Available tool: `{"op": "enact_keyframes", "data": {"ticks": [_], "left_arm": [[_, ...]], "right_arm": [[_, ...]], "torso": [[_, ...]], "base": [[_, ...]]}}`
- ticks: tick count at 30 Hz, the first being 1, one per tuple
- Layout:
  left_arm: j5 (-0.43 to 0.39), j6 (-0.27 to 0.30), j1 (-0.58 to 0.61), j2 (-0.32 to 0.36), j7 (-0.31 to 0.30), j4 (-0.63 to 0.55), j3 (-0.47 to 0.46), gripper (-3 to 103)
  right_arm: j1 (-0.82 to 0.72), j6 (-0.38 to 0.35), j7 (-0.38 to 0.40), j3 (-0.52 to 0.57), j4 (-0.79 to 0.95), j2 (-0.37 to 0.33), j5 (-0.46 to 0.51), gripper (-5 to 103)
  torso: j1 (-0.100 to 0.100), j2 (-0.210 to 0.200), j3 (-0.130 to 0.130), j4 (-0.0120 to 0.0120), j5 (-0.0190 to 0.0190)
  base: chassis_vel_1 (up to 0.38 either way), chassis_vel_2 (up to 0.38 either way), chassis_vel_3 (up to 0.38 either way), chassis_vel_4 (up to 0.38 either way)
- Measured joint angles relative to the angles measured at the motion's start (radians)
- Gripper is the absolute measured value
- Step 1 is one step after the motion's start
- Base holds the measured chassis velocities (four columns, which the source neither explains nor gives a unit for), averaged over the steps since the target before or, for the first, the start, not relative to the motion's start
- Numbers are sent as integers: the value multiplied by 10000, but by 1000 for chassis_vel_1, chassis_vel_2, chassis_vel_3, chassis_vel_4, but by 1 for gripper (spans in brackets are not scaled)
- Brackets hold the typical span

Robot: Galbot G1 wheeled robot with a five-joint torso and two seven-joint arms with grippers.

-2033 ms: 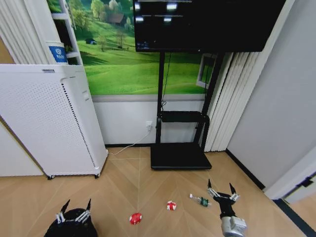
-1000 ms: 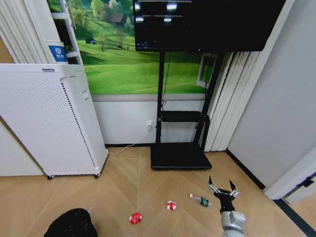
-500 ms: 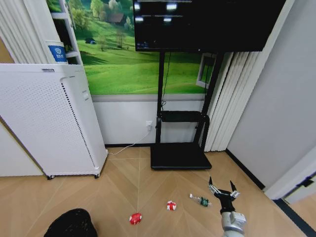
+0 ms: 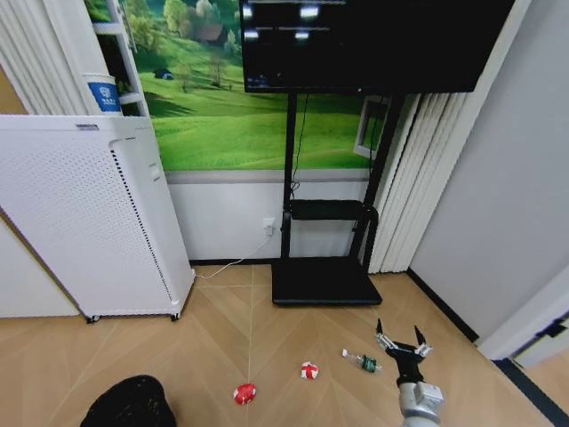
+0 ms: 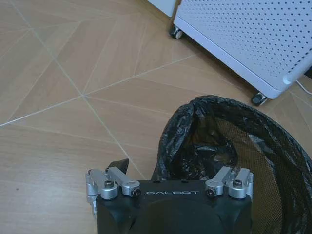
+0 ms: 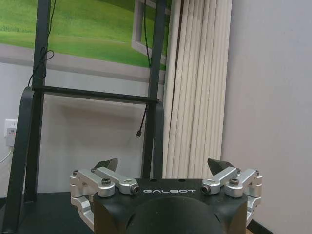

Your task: Pick up the trash bin and place the garbage on the floor into it.

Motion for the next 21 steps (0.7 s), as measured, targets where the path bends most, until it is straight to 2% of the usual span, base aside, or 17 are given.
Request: {"op": "enact_keyframes", "data": {"ticks": [1,3,4,5,7,9,10,21], "left_arm": [[69,-46,-73,35,50,71,0,85],[100,-54,-169,58,129,122,10,85],[100,-54,-169,58,129,122,10,85],[108,-56,-211,82,166,140,6,85],[113,-58,-249,112,201,166,0,85],[147,-57,-336,151,246,287,20,85],[190,-55,-424,179,267,415,63,85],[380,-1,-782,246,337,860,320,85]], "right_arm": [[-19,1,0,-12,-1,16,-11,100],[-25,9,3,-13,0,26,-22,100],[-25,9,3,-13,0,26,-22,100],[-28,15,2,-18,-2,30,-24,100],[-33,21,2,-20,-7,31,-26,100],[-33,28,3,-19,-11,27,-27,100],[-32,29,3,-20,-18,24,-25,100],[-36,35,10,-30,-45,17,-12,100]], "torso": [[1,0,3,-1,27],[1,1,2,2,-5],[1,1,2,2,-5],[1,1,3,2,17],[1,2,3,2,20],[1,3,3,1,3],[0,3,3,2,14],[1,5,4,2,11]], "base": [[0,0,0,0],[0,0,0,0],[0,0,0,0],[0,0,0,0],[0,0,0,0],[0,0,0,0],[0,0,0,0],[0,0,0,0]]}}
